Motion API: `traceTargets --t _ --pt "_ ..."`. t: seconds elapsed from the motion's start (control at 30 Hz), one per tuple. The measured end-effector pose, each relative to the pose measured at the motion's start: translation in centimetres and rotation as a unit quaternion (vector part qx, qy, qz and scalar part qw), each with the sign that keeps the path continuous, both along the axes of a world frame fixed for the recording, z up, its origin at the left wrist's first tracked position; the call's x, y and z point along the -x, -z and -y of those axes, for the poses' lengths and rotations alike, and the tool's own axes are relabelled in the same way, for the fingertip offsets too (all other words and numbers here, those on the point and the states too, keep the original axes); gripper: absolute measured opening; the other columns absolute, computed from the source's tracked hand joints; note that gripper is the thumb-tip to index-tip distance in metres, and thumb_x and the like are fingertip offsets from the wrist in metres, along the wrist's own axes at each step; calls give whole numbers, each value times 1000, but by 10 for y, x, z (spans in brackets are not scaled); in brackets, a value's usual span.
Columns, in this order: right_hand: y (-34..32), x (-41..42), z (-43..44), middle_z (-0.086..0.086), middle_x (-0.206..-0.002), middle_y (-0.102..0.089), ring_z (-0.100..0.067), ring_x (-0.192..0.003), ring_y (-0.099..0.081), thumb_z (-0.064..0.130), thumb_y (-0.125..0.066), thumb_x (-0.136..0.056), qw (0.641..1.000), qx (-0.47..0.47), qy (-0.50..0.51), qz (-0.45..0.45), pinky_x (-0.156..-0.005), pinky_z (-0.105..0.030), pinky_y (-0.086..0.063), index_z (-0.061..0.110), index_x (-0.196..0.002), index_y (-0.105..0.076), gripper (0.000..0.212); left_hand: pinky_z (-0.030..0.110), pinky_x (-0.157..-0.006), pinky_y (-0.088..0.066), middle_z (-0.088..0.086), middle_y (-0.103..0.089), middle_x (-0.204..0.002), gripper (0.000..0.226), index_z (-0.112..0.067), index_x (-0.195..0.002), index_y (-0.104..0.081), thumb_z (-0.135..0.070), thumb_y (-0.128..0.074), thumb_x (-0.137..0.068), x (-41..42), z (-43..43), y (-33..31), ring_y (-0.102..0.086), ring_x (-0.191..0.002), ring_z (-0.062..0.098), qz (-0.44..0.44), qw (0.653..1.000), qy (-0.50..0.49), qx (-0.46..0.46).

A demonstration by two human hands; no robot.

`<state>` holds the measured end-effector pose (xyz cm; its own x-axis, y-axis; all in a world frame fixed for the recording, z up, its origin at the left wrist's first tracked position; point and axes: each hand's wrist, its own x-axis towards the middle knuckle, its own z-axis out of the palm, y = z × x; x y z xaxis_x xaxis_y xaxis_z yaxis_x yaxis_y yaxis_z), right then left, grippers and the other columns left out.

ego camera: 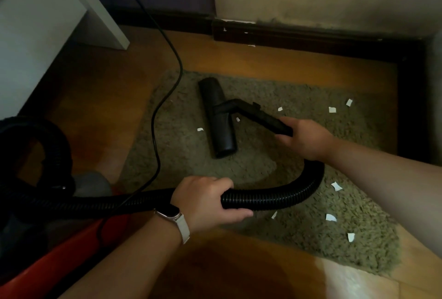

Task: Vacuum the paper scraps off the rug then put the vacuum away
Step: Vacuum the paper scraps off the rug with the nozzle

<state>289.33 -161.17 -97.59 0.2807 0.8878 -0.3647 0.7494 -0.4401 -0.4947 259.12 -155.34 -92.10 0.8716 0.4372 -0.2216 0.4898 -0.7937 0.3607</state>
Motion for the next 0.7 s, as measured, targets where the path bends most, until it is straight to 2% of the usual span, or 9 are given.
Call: traceTargets --t 0.1,0.23,0.4,0.6,0.7 --pt "-2 -14 7 7 -73 -63 -10 -59 -61 41 -61 -94 999 -3 36 9 -53 -30 -48 35 -118 -56 24 20 -50 -43 -19 -48 -63 58 -34 -84 -60 -88 -43 -74 -11 -1 -2 -51 -56 1 27 999 4 -18" --pt "-5 -31 19 7 -73 -64 -9 -56 -61 39 -62 -94 998 8 62 11 -47 -25 -41 38 -121 -57 27 23 -51 -47 -18 -46 -61 61 -34 -85 -60 -90 -39 -73 -24 2 -2 -51 -56 2 31 999 12 -23" --pt "-6 -49 34 7 -73 -66 -5 -51 -61 41 -64 -93 996 22 89 -3 -46 -23 -42 43 -119 -57 27 18 -50 -37 -19 -42 -61 62 -35 -86 -59 -91 -36 -73 -39 3 -3 -48 -57 1 23 999 25 -29" --pt "0 -56 47 8 -72 -68 -3 -52 -63 42 -65 -93 995 46 87 -15 -50 -26 -49 45 -127 -55 35 25 -59 -49 -16 -55 -69 68 -34 -91 -59 -93 -30 -72 -47 6 3 -56 -64 4 1 999 43 -24" --pt "7 -52 48 8 -74 -68 -5 -59 -63 41 -64 -93 995 55 81 -23 -51 -26 -47 42 -126 -56 34 28 -60 -52 -15 -57 -70 69 -33 -90 -59 -93 -29 -72 -45 7 5 -57 -64 5 -8 999 46 -27"
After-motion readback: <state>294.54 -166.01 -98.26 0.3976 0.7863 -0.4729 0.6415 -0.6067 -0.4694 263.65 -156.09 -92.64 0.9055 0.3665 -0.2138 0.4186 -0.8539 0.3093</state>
